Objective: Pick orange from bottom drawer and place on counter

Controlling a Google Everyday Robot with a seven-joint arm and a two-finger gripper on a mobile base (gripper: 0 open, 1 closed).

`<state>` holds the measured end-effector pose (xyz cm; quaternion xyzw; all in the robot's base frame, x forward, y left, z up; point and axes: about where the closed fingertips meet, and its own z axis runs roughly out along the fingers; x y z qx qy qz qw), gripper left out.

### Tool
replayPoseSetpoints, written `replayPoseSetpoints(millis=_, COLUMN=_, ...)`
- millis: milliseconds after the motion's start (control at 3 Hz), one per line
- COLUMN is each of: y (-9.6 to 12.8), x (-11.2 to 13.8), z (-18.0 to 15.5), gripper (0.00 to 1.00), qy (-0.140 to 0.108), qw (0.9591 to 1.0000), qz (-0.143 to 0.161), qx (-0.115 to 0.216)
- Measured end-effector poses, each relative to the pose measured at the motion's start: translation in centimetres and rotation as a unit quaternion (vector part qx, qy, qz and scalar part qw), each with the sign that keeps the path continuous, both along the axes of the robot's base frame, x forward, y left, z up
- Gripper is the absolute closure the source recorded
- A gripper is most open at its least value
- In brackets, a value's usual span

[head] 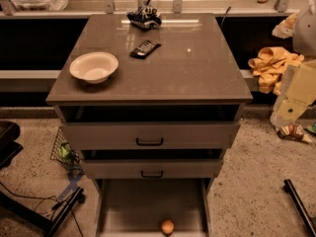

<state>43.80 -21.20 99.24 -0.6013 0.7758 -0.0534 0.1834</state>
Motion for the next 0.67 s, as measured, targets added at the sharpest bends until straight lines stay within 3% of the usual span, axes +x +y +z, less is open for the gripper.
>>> replayPoseSetpoints(millis=667, y=1.09, x=0.05, z=-1.1, gripper=0.0, qy=-0.011, qw=0.9996, qz=0.015, qx=0.02)
